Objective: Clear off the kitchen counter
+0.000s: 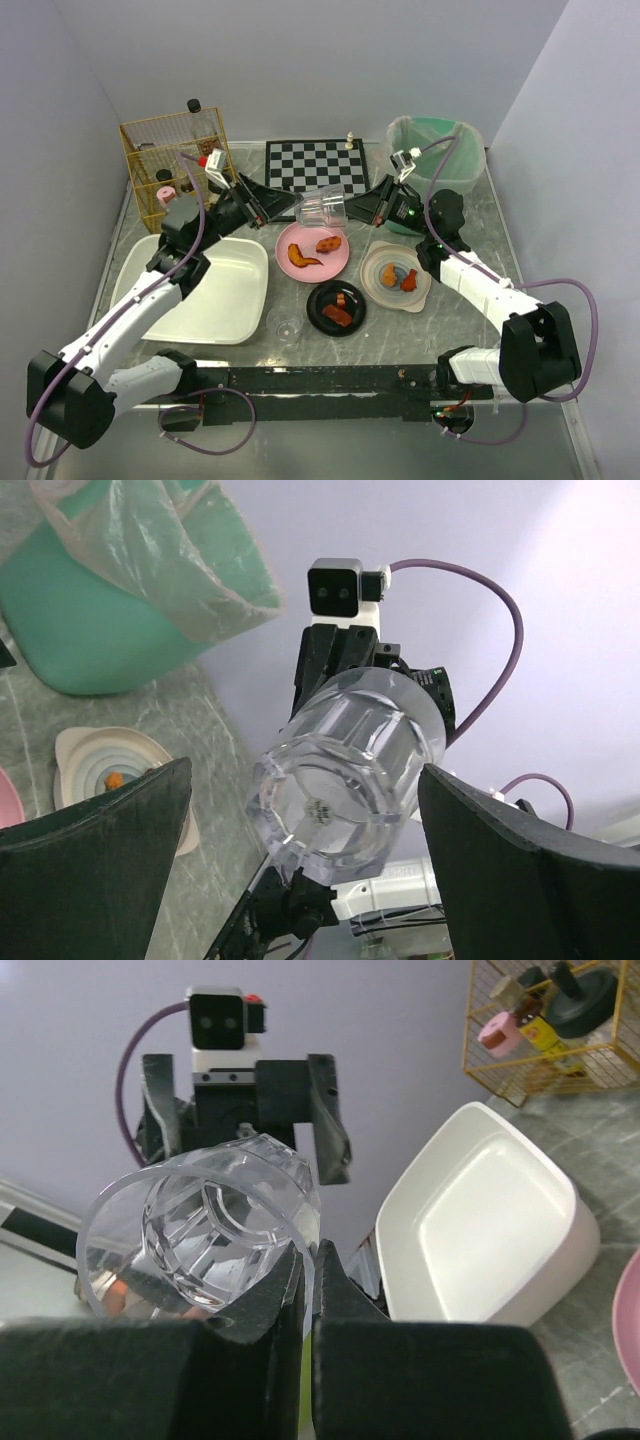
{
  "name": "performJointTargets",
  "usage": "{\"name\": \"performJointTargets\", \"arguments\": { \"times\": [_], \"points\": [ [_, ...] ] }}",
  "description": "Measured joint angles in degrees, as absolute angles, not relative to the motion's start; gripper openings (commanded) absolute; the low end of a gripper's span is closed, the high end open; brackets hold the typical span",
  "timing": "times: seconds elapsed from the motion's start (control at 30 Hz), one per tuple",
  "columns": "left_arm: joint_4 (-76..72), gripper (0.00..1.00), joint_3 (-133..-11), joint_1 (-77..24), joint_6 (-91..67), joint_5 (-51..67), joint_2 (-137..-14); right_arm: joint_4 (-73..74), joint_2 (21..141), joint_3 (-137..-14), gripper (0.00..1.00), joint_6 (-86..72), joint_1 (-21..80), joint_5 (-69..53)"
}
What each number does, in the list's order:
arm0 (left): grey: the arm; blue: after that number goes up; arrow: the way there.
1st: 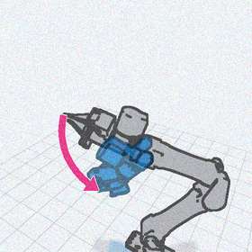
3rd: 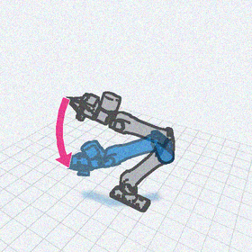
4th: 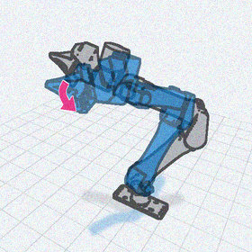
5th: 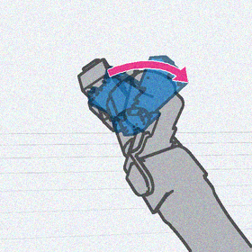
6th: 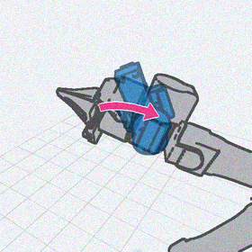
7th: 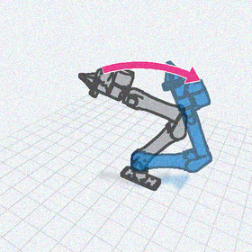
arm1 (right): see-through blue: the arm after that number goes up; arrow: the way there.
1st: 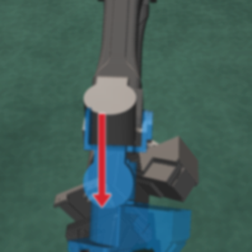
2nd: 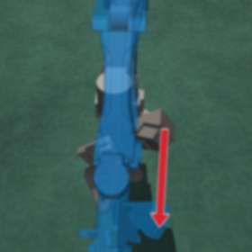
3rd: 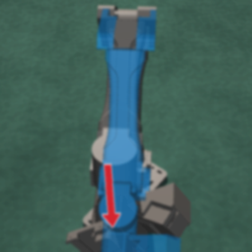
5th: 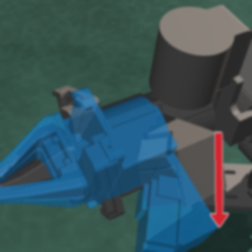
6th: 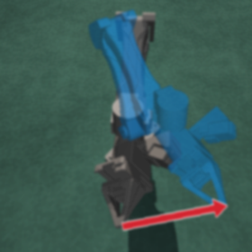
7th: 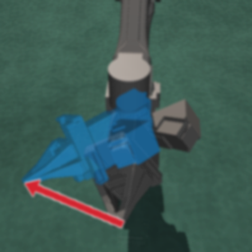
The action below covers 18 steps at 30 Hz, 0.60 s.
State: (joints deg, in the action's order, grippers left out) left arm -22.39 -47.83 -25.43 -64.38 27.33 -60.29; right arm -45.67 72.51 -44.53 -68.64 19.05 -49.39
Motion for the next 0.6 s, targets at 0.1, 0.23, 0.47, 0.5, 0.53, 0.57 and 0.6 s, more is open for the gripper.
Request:
{"name": "performJointTargets", "arguments": {
  "times": [0.1, 0.23, 0.47, 0.5, 0.53, 0.57, 0.6],
  "points": [
    [-23.4, 0.99, -47.6, -26.0, -65.0, 27.6, -60.8, -47.2, 72.5, -44.5, 0.0, -69.6, 18.8, -49.6],
    [-25.3, 0.99, -46.8, -26.0, -66.0, 28.6, -60.8, -47.4, 72.4, -44.4, 0.0, -70.1, 18.2, -49.6],
    [-29.6, 0.99, -45.8, -27.0, -67.7, 31.1, -62.2, -51.8, 73.0, -42.7, 0.0, -73.8, 17.2, -50.3],
    [-30.3, 0.99, -45.6, -27.1, -68.1, 31.6, -62.5, -53.0, 73.4, -42.7, 0.0, -74.6, 17.1, -50.5],
    [-30.9, 0.99, -45.3, -27.3, -68.2, 31.8, -62.8, -54.1, 73.9, -42.7, 0.0, -75.4, 17.0, -50.5],
    [-31.2, 0.99, -45.2, -27.5, -68.4, 32.1, -63.1, -54.9, 74.4, -42.7, 0.0, -76.0, 17.0, -50.7],
    [-31.4, 0.99, -45.2, -27.7, -68.4, 32.3, -63.4, -55.6, 74.9, -42.6, 0.0, -76.7, 17.0, -50.7]
  ]
}}
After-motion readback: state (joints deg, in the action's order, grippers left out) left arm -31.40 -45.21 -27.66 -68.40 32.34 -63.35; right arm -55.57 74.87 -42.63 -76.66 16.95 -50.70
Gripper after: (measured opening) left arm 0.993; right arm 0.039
